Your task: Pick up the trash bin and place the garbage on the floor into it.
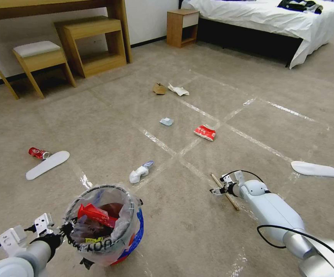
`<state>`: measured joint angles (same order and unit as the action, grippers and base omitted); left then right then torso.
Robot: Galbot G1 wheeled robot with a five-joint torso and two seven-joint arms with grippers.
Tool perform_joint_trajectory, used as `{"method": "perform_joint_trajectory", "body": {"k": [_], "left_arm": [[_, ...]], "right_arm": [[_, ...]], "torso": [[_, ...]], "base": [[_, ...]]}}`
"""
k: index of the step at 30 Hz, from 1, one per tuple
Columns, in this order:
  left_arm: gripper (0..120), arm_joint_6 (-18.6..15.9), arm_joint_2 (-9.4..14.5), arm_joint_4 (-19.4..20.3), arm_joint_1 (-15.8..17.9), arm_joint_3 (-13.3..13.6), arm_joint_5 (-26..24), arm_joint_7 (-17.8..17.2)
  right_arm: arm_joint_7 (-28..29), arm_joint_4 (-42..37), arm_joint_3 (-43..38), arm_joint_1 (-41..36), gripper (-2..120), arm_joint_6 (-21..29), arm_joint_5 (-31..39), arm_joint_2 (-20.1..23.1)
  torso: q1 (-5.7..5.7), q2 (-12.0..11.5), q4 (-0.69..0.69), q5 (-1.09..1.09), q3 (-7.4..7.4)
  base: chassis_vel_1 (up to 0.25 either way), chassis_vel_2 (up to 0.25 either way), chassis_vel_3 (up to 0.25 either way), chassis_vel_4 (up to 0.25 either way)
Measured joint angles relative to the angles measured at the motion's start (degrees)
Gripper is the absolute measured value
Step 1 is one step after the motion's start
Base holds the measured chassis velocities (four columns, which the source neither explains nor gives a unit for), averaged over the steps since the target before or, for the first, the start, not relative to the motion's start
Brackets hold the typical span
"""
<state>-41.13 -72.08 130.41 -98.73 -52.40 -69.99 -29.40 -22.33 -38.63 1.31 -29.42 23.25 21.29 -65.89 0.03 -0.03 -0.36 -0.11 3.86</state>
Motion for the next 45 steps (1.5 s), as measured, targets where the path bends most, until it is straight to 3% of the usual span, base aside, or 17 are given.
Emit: {"method": "perform_joint_trajectory", "body": {"k": [45], "left_arm": [[0,0.00,0.11,0.22,-0.79,-0.04,0.41,0.12]], "right_arm": [[0.20,4.45,-1.33,0.36,100,-2.20,0.08,-2.30]], "torso": [[0.00,0.00,0.00,0.00,0.00]], "base": [[0.000,0.000,0.000,0.000]]}}
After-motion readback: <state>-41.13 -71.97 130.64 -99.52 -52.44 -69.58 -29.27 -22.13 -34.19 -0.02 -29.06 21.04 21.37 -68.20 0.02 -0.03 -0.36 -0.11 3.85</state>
